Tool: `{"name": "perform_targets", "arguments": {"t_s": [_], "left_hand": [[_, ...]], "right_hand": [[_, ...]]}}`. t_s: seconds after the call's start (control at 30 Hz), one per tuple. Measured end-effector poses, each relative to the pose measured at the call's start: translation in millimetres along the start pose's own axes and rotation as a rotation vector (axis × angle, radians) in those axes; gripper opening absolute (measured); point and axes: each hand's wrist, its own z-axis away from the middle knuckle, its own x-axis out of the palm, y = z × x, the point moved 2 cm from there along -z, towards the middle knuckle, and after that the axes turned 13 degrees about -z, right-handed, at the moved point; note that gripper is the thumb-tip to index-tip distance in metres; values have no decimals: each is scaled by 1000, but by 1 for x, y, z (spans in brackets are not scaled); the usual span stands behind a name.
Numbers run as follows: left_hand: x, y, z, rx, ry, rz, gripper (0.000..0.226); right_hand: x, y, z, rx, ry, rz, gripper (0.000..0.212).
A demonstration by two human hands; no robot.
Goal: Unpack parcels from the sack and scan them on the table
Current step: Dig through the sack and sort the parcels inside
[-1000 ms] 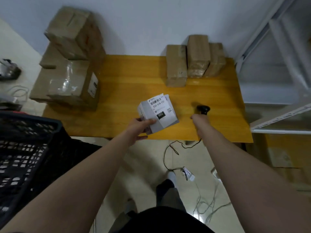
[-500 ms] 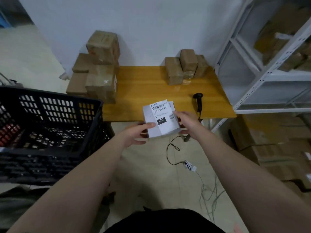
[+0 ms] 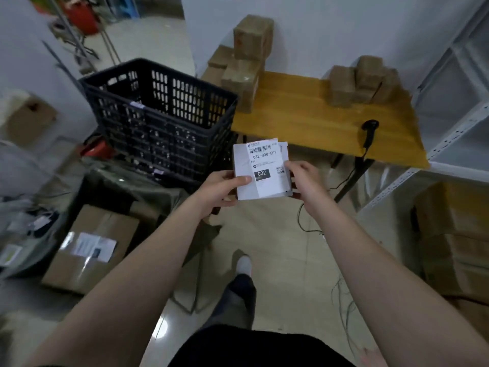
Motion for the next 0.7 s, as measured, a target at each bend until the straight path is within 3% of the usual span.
{"name": "perform_targets", "arguments": {"t_s": [0.17, 0.4, 0.57, 0.7], "left_hand": [[-41, -55, 77, -37, 198, 39, 73], [-139, -127, 156, -104, 375, 168, 35], [-219, -184, 176, -178, 420, 156, 40], [-284, -241, 160, -245, 394, 149, 45]], "right_hand": [[54, 33, 62, 24, -83, 25, 19], [170, 64, 125, 11, -258, 99, 18], [264, 111, 144, 97, -326, 113, 6], [336, 158, 139, 183, -321, 181, 19]]}}
